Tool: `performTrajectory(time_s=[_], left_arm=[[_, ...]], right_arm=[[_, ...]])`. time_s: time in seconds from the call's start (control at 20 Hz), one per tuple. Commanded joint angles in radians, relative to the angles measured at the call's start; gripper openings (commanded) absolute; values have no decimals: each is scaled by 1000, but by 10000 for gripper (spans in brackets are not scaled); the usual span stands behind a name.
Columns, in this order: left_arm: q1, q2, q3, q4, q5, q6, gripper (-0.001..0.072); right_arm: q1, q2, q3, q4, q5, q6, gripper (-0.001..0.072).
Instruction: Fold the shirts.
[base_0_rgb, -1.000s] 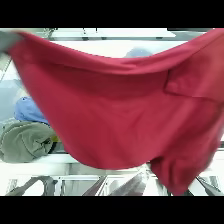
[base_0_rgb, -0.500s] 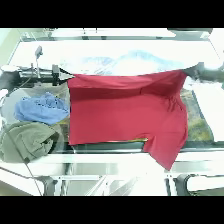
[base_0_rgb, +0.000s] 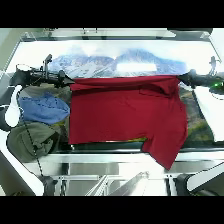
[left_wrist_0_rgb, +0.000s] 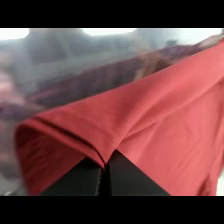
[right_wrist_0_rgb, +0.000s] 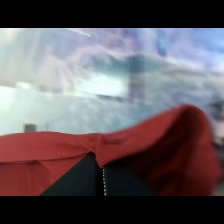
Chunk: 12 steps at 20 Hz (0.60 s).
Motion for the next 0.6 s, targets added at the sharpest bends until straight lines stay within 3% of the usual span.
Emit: performTrajectory(time_s=[0.0,0.25,0.55], left_arm=[[-18,-47,74,83,-12,-34,12],[-41,-55,76,212,-16,-34,12],[-82,-55,76,238,35,4,12]], right_arm=[[-21,-16,16,-137,35,35,13],[-20,-21,15,-184,44,43,13],[10,-53,15,-191,53,45,14]])
